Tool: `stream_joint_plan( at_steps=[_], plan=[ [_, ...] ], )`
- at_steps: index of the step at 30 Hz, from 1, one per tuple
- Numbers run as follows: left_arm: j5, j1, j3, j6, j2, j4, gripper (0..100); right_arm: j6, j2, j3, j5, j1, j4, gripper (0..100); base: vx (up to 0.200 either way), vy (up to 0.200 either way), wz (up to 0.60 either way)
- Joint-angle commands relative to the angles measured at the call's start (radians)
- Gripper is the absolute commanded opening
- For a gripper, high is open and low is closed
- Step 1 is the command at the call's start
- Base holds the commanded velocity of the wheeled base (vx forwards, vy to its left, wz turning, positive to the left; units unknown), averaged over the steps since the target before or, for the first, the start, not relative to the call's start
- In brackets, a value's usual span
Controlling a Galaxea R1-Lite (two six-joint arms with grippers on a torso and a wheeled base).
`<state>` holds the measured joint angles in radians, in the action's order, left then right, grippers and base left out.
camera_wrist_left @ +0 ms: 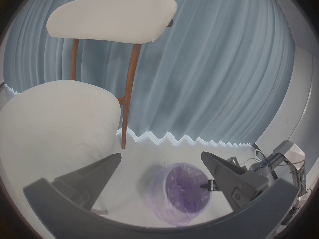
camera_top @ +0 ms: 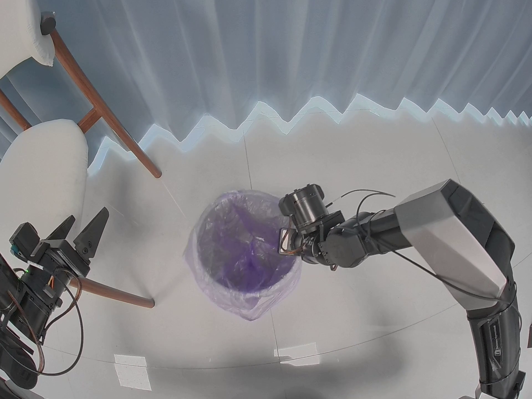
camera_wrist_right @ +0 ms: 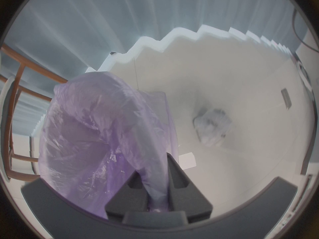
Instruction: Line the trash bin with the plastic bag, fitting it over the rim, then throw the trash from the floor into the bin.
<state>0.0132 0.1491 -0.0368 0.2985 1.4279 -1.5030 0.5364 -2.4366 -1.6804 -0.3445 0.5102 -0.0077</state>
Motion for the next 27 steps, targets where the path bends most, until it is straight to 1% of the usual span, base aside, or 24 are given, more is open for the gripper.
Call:
stream_joint_plan(
  at_steps=[1, 2, 3, 4, 6, 8, 9, 10, 12, 14, 15, 16, 17, 18, 21, 24, 27],
  plan=[
    [0.004, 0.007, 0.011, 0.001, 0.003, 0.0, 100, -0.118, 0.093, 0.013, 0.056, -0.052, -0.003, 0, 0.0, 0.0, 0.0],
    [0.004, 0.007, 0.011, 0.001, 0.003, 0.0, 100, -0.118, 0.093, 0.013, 0.056, -0.052, -0.003, 0, 0.0, 0.0, 0.0],
    [0.007, 0.012, 0.021, 0.001, 0.005, 0.0, 100, -0.157, 0.11, 0.033, 0.082, -0.053, -0.003, 0, 0.0, 0.0, 0.0],
    [0.007, 0.026, 0.037, -0.002, 0.006, 0.0, 100, -0.222, 0.129, 0.062, 0.119, -0.059, -0.005, 0, 0.0, 0.0, 0.0],
    [0.007, 0.035, 0.037, -0.004, 0.009, 0.001, 100, -0.279, 0.139, 0.093, 0.156, -0.065, -0.009, 0, 0.0, 0.0, 0.0],
    [0.007, 0.036, 0.037, -0.006, 0.014, 0.001, 100, -0.305, 0.143, 0.114, 0.183, -0.065, -0.018, 0, 0.0, 0.0, 0.0],
    [0.007, 0.04, 0.037, -0.007, 0.019, 0.0, 100, -0.325, 0.148, 0.136, 0.216, -0.065, -0.032, 0, 0.0, 0.0, 0.0],
    [0.008, 0.04, 0.037, -0.007, 0.02, 0.0, 100, -0.328, 0.148, 0.139, 0.222, -0.065, -0.035, 0, 0.0, 0.0, 0.0],
    [0.008, 0.046, 0.037, -0.018, 0.02, 0.001, 100, -0.381, 0.149, 0.18, 0.283, -0.071, -0.064, 0, 0.0, 0.0, 0.0],
    [0.008, 0.047, 0.037, -0.029, 0.02, 0.001, 100, -0.431, 0.151, 0.202, 0.311, -0.081, -0.078, 0, 0.0, 0.0, 0.0],
    [0.008, 0.047, 0.037, -0.036, 0.02, 0.001, 100, -0.498, 0.159, 0.229, 0.361, -0.088, -0.095, 0, 0.0, 0.0, 0.0],
    [0.01, 0.047, 0.037, -0.042, 0.02, 0.0, 100, -0.553, 0.16, 0.24, 0.397, -0.096, -0.109, 0, 0.0, 0.0, 0.0],
    [0.01, 0.047, 0.037, -0.047, 0.02, 0.0, 100, -0.599, 0.159, 0.245, 0.417, -0.107, -0.124, 0, 0.0, 0.0, 0.0],
    [0.01, 0.05, 0.037, -0.047, 0.023, 0.0, 100, -0.658, 0.156, 0.249, 0.432, -0.118, -0.143, 0, 0.0, 0.0, 0.0],
    [0.01, 0.053, 0.037, -0.039, 0.032, 0.0, 100, -0.77, 0.142, 0.252, 0.441, -0.133, -0.17, 0, 0.0, 0.0, 0.0],
    [0.011, 0.046, 0.029, -0.019, 0.039, 0.0, 100, -0.816, 0.134, 0.255, 0.466, -0.142, -0.176, 0, 0.0, 0.0, 0.0],
    [0.013, 0.047, 0.026, 0.033, 0.039, 0.0, 100, -0.828, 0.126, 0.249, 0.475, -0.142, -0.178, 0, 0.0, 0.0, 0.0]
  ],
)
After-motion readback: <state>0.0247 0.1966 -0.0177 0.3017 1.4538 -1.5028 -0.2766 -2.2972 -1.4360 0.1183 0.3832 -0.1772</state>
